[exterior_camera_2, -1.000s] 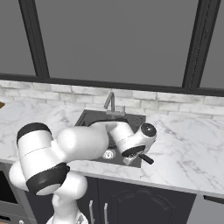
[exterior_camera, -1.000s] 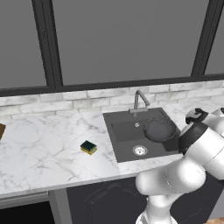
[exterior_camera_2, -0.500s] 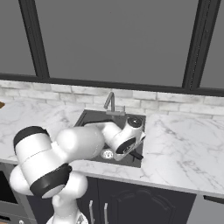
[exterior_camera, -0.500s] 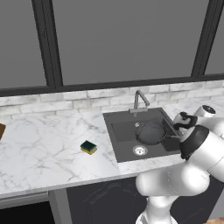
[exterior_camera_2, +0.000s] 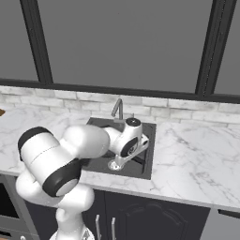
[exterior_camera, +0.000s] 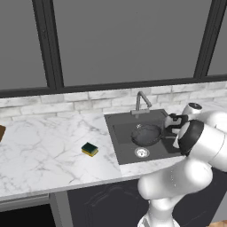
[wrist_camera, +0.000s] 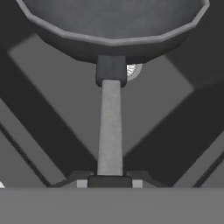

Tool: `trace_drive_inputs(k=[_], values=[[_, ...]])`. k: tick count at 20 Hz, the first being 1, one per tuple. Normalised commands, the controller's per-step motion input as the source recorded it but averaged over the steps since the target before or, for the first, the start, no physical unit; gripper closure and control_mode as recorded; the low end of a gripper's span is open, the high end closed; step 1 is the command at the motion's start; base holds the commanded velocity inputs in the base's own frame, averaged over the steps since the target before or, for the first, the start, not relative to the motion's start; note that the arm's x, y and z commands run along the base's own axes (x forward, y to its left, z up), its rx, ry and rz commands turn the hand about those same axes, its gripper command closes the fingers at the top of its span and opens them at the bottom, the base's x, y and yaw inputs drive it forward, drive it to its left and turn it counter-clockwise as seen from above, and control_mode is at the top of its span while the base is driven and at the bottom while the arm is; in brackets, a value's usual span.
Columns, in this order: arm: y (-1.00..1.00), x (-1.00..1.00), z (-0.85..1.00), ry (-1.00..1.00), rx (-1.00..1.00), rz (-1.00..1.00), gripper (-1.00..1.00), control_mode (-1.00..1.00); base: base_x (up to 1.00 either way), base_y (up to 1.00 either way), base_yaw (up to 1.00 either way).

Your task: Pick the pan and sponge and place them into the sink. Then turn on the water.

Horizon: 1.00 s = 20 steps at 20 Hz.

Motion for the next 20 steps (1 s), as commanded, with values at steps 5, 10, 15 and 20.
trace_drive_inputs(k=[5, 10, 15, 20], values=[[0.25, 0.19, -0.21, 0.00, 0.00, -0.05, 1.00, -1.00, 0.00, 0.00, 0.00], [0.22, 0.18, -0.23, 0.02, 0.00, -0.03, 1.00, -1.00, 0.00, 0.00, 0.00], [0.20, 0.18, -0.17, 0.01, -0.01, -0.03, 1.00, -1.00, 0.00, 0.00, 0.00], [0.18, 0.15, -0.18, 0.03, 0.00, -0.04, 1.00, -1.00, 0.00, 0.00, 0.00]])
